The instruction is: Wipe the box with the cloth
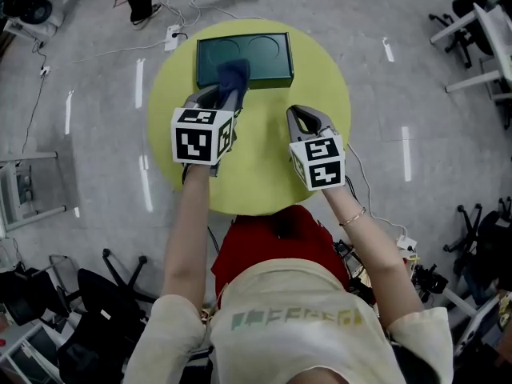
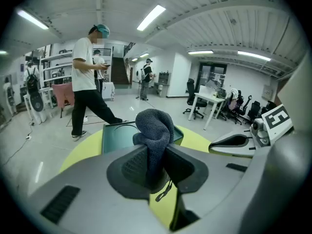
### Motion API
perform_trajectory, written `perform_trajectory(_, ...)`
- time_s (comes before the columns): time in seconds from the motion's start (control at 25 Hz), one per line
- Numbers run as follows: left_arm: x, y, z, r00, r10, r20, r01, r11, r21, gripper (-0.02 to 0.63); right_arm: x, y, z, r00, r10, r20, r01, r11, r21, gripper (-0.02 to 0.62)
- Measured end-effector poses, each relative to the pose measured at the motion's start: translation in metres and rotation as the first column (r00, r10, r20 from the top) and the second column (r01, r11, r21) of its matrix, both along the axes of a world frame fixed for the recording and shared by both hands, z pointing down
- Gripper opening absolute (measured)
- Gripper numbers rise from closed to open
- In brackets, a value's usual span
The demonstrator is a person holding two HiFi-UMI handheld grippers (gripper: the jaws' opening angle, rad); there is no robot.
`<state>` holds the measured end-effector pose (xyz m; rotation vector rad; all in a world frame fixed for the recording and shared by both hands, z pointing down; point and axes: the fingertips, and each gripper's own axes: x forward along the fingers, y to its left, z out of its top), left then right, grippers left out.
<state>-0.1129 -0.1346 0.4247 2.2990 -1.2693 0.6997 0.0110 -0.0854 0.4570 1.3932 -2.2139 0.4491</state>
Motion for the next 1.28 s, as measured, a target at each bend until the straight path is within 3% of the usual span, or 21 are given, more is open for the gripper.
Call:
perform_trajectory(0.36,0.114,0.014,0.026,0.986,0.166,-0.001,-0.166,0.985,-0.045,0.092,0.073,0.033,0.004,0.995,0.102,-0.007,-0.102,0.994,-0.027,0.038)
perform_trajectory(0.6,0.143,0.008,0.059,0.981,0.191,0.040,-0.187,0.979,-0.075,0.092,0.092,0.047,0.023,0.991,0.132,-0.023,-0.133,0.989,-0.071,0.040)
perform_trajectory(0.96,0.121,-0.003,0.091,0.988,0.143,0.052,-0.134,0.981,-0.140,0.092,0.073,0.044,0.040,0.995,0.091,-0.031,-0.094,0.989,-0.110,0.039)
perform_trajectory(1.28,0.057,-0.003,0.093,0.998,0.030,0.054,-0.021,0.988,-0.155,0.092,0.040,0.026,0.040,0.999,-0.005,-0.048,0.000,0.994,-0.108,0.040)
